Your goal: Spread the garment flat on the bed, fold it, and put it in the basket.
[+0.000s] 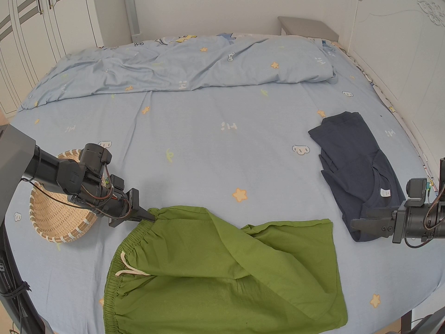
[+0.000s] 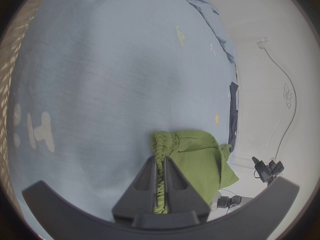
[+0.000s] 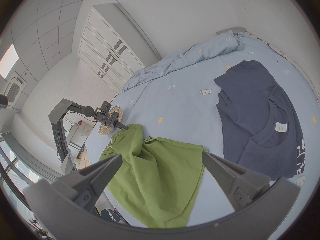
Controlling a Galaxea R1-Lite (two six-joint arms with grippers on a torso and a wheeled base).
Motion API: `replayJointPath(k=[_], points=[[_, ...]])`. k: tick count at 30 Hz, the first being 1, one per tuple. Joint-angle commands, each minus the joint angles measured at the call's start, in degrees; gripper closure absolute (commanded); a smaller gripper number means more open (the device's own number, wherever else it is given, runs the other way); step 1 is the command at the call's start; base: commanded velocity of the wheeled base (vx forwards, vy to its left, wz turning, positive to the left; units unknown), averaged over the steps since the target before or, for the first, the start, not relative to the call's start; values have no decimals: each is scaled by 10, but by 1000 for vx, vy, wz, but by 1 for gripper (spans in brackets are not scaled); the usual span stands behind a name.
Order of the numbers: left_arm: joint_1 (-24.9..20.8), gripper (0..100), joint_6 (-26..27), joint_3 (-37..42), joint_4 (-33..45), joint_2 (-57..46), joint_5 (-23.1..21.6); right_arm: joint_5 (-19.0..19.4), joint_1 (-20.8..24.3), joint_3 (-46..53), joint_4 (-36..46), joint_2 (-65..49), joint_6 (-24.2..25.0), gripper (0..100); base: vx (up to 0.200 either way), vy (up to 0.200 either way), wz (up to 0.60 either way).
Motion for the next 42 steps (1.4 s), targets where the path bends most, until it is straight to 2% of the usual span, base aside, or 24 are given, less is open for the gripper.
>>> replayJointPath(k=[1,6,7,9,10,12,19,21,22,24,26,28,30,32,34,42], points=[[5,100,-1,1,2,-7,0,0,10,3,0,1,0,0,0,0,0],[24,100,-11,4,3,-50,0,-4,33,12,7,2,0,0,0,0,0],[35,100,-19,5,3,-68,0,-13,55,17,13,7,0,0,0,0,0],[39,100,-20,5,3,-73,0,-18,65,18,15,11,-1,0,0,0,0],[48,100,-22,8,4,-94,-1,-35,93,27,18,22,-4,0,0,0,0],[52,100,-22,9,4,-99,-1,-40,109,34,18,25,-5,0,0,0,0],[70,100,-22,9,-1,-99,-1,-42,169,58,19,27,-6,0,0,0,0],[70,100,-22,9,-1,-99,-1,-42,169,58,19,27,-6,0,0,0,0],[75,100,-22,7,-2,-100,-1,-42,196,71,21,37,-9,0,0,0,0],[76,100,-22,7,-2,-100,-1,-43,205,73,22,44,-9,0,0,0,0],[76,100,-22,7,-3,-100,-1,-62,228,85,21,76,-11,0,0,0,0],[78,100,-22,6,-3,-99,0,-101,248,94,14,104,-19,0,0,0,0],[81,100,-22,4,-3,-98,0,-128,261,102,4,122,-27,0,0,0,0],[81,100,-22,3,-3,-97,0,-141,270,122,-41,129,-31,0,0,0,0],[81,100,-22,3,-3,-95,0,-142,273,133,-59,127,-31,0,0,0,0],[80,100,-22,2,-4,-94,0,-142,295,153,-39,129,-31,0,0,0,0]])
